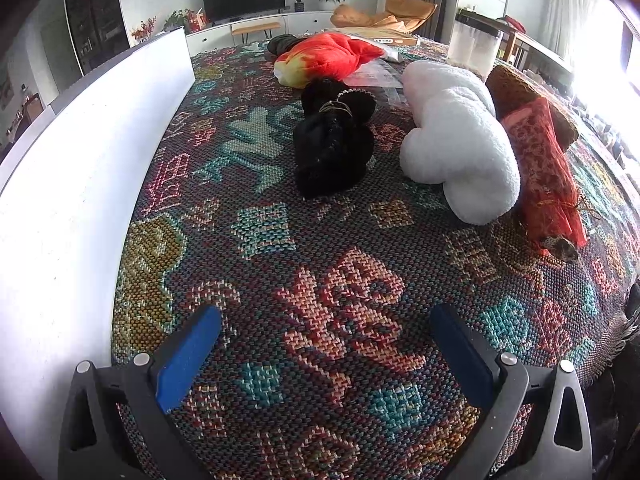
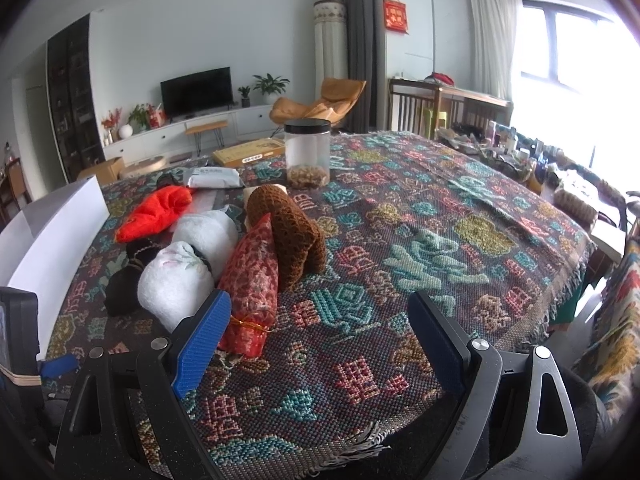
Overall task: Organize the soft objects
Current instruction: 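Move left tool toward black plush toy while right tool approaches red lace mesh bag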
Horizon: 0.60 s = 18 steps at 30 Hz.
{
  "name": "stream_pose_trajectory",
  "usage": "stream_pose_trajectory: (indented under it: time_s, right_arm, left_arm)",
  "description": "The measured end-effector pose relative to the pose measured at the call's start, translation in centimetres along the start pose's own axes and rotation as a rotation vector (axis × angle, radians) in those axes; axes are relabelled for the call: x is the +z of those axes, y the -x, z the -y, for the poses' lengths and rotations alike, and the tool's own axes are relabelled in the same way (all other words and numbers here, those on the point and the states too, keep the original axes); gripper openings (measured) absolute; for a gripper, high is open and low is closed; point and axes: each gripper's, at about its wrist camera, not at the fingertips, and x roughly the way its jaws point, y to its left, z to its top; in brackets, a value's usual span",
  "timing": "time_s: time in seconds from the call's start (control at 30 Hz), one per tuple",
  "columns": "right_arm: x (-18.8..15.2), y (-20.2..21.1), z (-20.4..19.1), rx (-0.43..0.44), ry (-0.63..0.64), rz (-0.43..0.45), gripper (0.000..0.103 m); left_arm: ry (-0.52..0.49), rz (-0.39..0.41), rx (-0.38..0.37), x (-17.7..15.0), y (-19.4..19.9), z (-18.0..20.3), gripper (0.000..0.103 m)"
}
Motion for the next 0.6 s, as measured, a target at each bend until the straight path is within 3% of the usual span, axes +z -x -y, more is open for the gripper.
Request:
stream_pose_trajectory:
  time_s: [0.27,0.6]
  right_arm:
    - [0.06,-0.28,0.56,0.011,-0.02,-0.014,0.092]
    - [0.07,-0.35,0.7,0.013,-0.023,-0.015,0.092]
  left_arm:
    - [-0.003,0.035,-0.003,-0.64,0.34,-0.05,0.103]
    - [-0.022,0.011,-0.017,-0.28,0.21,-0.07,0.103]
